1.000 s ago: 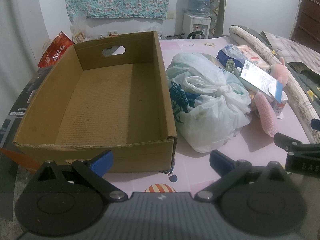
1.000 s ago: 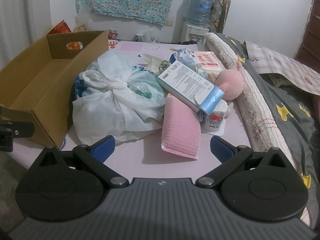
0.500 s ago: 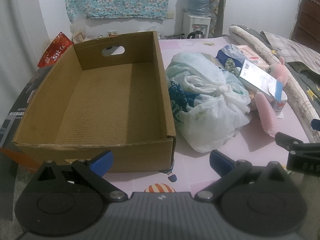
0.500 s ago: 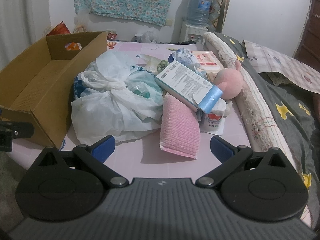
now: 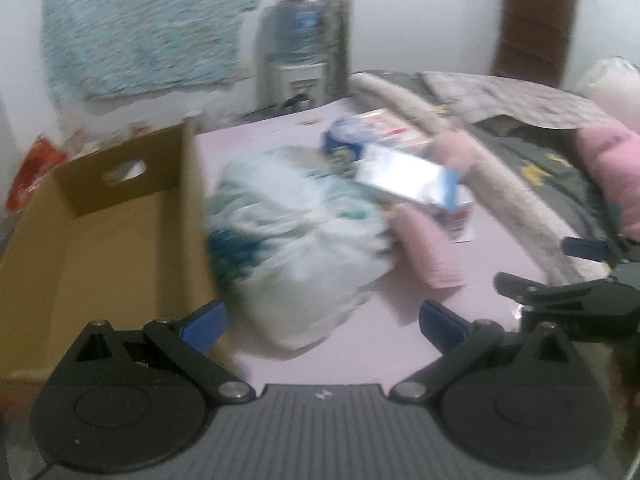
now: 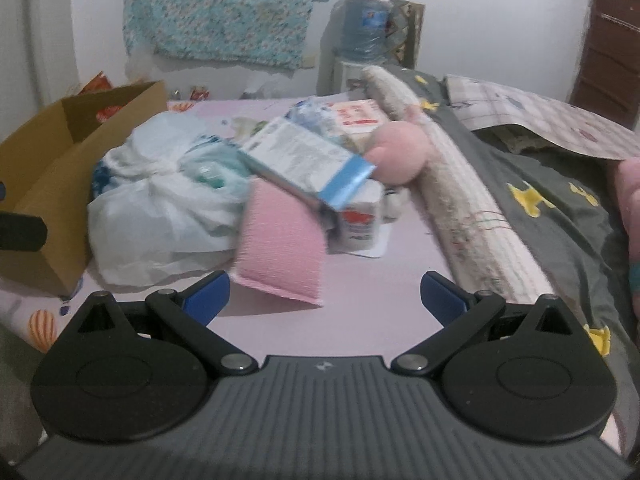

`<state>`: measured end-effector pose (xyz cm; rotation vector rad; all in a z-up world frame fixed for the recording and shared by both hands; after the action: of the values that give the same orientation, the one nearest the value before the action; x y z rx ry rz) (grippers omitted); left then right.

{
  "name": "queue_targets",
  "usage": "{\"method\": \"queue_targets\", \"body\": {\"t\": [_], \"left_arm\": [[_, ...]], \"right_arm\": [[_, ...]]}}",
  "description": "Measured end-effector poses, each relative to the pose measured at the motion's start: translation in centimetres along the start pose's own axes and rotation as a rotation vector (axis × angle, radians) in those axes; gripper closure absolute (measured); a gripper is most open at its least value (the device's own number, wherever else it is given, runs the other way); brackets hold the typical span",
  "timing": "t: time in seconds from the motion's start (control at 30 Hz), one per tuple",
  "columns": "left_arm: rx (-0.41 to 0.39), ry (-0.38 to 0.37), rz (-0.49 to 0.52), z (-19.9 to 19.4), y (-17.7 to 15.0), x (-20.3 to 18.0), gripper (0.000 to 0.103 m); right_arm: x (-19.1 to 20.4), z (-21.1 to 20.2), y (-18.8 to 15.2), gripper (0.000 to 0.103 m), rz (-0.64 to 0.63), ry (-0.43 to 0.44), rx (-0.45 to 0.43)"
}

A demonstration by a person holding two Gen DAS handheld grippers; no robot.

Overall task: Organize soft objects
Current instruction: 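Move the left gripper to the pink mesh sponge pad and close on it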

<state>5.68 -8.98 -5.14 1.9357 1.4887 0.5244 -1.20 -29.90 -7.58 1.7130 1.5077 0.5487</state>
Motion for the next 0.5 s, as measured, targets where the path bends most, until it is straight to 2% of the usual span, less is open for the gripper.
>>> {"method": "queue_targets", "body": {"t": [0.17,0.3,0.43,0.5], "left_arm": [[-0.003,-0.108,0.055,1.8,0.7,-4.1,0.001],[0.026,-0.143,0.087,3.6,1.5,-6.7,0.005],[0.052,-0.191,0.089,5.1,2.4,-8.5,0.009],[0.057,-0.197,0.097,6.1,2.8,-9.4,0.014]], "right_arm": [[-3.6,-0.4,-0.6,0.001,0.111,0.01,-0.05],[-5.8,-0.1,-0.5,0.001,0.168,0.0,-0.085],[-6.7,1.1,0.0,0.002,0.235,0.055,-0.111],[-6.9,2.1,0.1,0.004,0.267,0.088,-0.111]]}}
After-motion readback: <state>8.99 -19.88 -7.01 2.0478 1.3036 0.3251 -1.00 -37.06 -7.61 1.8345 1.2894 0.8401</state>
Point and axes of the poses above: each gripper's, at about its wrist camera, not at the fingertips, and z roughly the way its jaws point, x to its left, y to its top, the point moved 9 cm from there along z, roughly the way its jaws point, and after that the axes turned 6 degrees about -z, right-handed, at the moved point
